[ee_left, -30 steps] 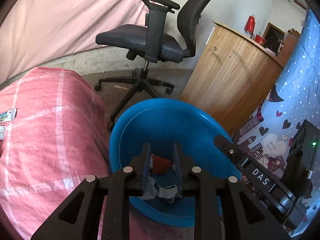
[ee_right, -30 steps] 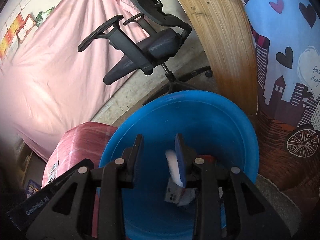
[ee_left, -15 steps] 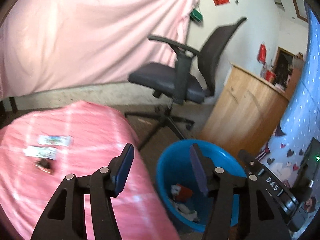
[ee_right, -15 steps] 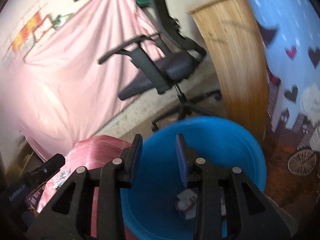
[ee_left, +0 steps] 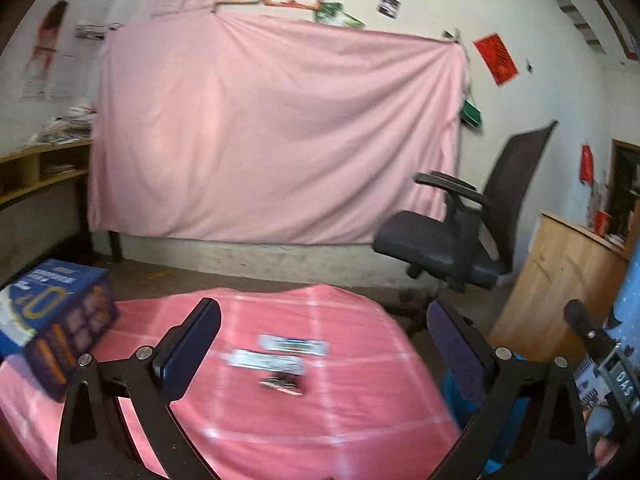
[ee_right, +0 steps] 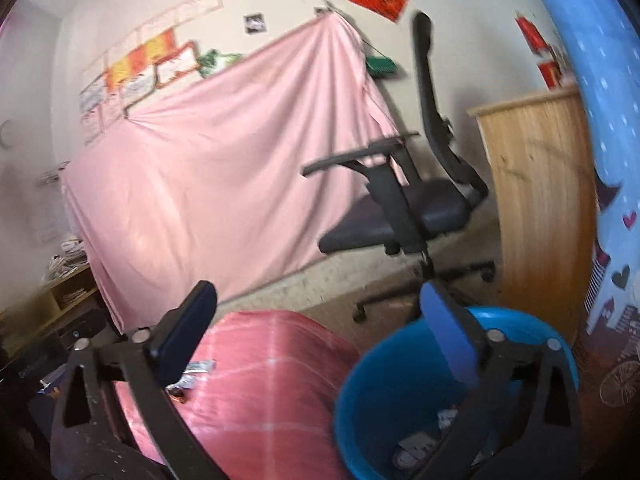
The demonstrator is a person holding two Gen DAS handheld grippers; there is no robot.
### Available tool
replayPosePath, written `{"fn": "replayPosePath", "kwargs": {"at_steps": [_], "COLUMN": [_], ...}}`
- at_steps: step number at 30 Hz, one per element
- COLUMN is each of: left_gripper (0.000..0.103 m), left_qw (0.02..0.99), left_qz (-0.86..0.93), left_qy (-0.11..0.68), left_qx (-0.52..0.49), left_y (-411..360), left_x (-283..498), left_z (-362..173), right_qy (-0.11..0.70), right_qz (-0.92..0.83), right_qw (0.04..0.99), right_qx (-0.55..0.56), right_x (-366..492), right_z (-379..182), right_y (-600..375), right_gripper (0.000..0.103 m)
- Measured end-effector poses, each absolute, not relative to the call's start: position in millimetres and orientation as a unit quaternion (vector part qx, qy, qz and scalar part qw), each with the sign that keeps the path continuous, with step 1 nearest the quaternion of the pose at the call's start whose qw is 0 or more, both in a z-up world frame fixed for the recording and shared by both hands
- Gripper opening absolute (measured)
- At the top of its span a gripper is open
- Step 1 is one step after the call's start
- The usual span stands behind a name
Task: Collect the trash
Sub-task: 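Move both grippers back over the table toward the sachets and binder clip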
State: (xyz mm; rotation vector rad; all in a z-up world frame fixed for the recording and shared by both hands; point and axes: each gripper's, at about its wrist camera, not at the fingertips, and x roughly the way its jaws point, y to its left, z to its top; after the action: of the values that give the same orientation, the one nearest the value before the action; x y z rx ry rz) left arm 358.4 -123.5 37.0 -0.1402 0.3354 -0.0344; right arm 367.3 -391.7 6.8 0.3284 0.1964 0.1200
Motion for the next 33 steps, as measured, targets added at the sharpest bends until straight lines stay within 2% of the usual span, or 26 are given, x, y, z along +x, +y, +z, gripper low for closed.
{"fn": "replayPosePath", "kwargs": {"at_steps": [16,22,33], "left_gripper": [0.101,0.101,0.101], "left_qw": [0.991,0.989,0.971], "left_qz": [0.062,0.072,0.049], "left_qy": [0.101,0.116,0.229], "left_qx": [-0.067,-0.054,-0.039], "left_y": [-41,-29,-12], "left_x": [314,323,379], "left_z": [26,13,-26], "right_qy": [0.017,0.061,0.210], "right_qz": [0.131,0.147,0.156], "right_qw": [0.990,0.987,0.965], "right_qx": [0.054,0.031,0.001], "right_x": [353,373,428], "right_z": [23,9,-30], "right_y": [-284,-257,-227], "right_gripper": [0.103,0.103,0.103]}}
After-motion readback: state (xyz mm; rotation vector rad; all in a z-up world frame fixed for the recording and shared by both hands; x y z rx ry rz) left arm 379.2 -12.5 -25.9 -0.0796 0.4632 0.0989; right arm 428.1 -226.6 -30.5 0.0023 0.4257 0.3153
